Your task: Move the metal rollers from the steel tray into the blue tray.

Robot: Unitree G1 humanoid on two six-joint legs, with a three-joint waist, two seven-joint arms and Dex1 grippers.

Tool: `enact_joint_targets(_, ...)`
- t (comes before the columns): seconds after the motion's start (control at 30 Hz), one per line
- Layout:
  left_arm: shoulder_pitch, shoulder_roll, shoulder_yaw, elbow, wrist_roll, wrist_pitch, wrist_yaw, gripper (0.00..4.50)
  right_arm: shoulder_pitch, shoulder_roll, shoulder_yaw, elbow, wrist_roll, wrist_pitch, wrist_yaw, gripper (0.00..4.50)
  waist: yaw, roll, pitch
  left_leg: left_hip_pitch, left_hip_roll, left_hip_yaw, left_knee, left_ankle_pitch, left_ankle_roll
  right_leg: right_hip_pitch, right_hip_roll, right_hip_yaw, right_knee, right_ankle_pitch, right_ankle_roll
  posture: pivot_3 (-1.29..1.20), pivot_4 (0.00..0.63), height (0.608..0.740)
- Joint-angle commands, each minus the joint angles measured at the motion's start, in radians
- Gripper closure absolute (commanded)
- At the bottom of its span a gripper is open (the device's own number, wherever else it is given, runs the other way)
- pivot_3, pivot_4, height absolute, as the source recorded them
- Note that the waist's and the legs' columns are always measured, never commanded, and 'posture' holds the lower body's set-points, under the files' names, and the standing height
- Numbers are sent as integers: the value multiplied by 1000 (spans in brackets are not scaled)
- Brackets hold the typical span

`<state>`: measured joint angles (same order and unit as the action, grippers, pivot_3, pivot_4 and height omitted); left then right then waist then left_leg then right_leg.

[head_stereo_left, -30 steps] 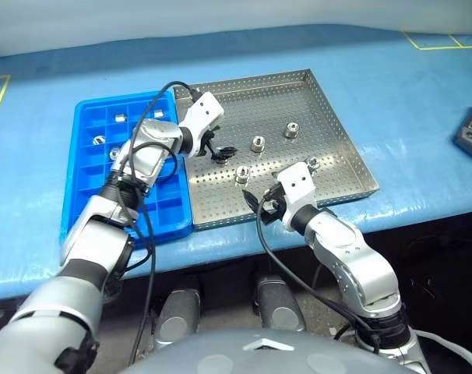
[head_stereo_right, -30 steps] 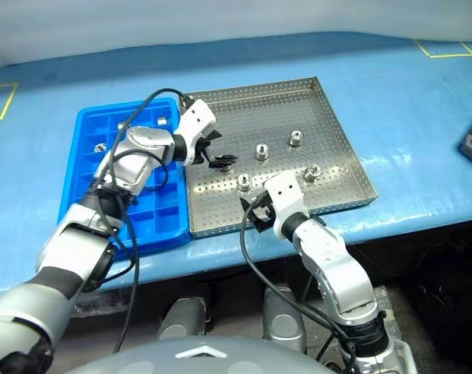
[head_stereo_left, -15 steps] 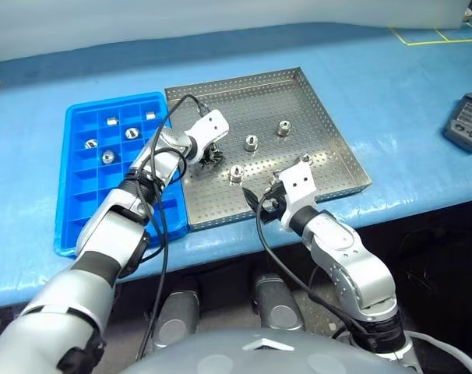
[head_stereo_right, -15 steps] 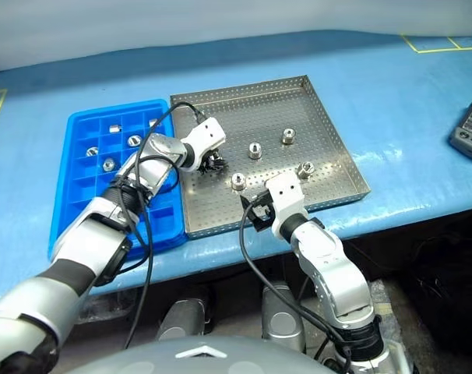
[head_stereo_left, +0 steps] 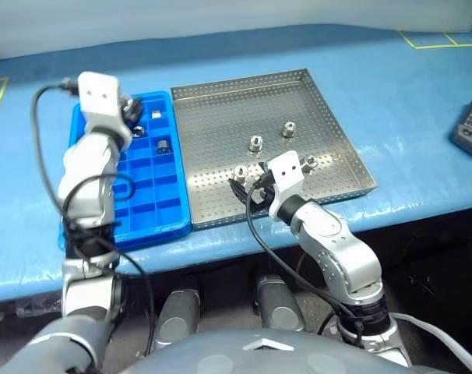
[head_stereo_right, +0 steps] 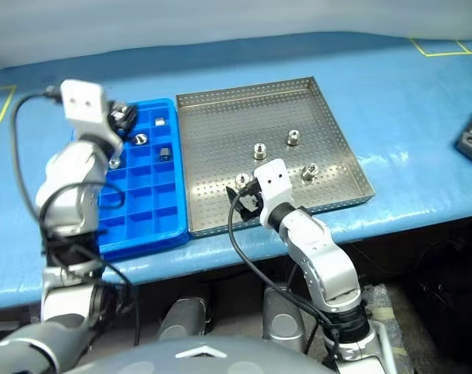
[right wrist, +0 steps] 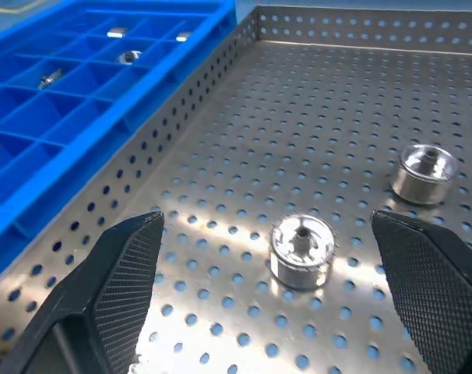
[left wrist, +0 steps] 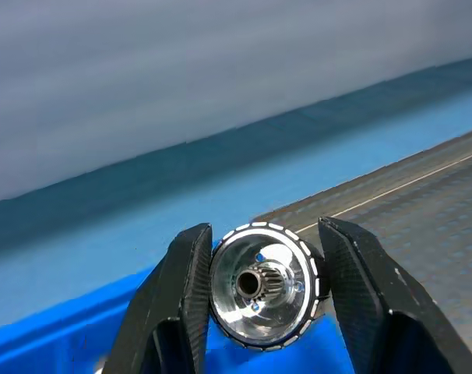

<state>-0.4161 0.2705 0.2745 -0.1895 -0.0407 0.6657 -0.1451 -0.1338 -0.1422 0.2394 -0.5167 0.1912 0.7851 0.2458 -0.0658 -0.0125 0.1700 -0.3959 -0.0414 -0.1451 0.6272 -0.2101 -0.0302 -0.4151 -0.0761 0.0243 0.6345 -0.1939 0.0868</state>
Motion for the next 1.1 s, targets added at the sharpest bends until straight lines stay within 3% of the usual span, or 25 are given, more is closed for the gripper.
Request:
enact_joint_targets(0.03, 92, -26, 66, -157, -9, 9, 67, 2626, -40, -20, 60, -15, 10, -72, 74, 0, 25, -1, 0, 0, 0, 0, 0, 0, 0, 1, 0, 0, 0, 0, 0, 64, 150, 740)
enact_joint_targets(0.23, 230, -35, 76, -88, 12, -92, 103, 2626, -55, -37, 128, -30, 64, -106, 179, 0, 66, -2, 0, 1, -1, -2, 1, 1, -1, 3, 0, -2, 0, 0, 0, 86, 150, 740)
enact_joint_targets(0.6, 228, -24, 47, 96, -25, -144, 81, 2626, -29, -4, 109, -32, 62, -84, 115, 0, 57, 0, -2, 3, 0, -2, 1, 3, -2, 2, 0, -2, 3, -1, -6, 32, 150, 740)
enact_joint_targets(0.87, 165, -38, 20, -63, -73, -110, 84, 35, 2, -21, 90, -63, 53, -70, 73, 0, 47, -1, -2, 2, 0, -2, 1, 3, -3, 1, 0, -2, 4, -2, -7, -21, 150, 740)
enact_joint_targets(1.1, 20, 42, -160, -87, -222, -60, -218, 35, 64, -57, 36, -104, 58, -51, 47, 0, 36, -2, -1, 1, 0, -1, 1, 3, -3, 1, 0, -3, 3, -2, -7, -64, 150, 740)
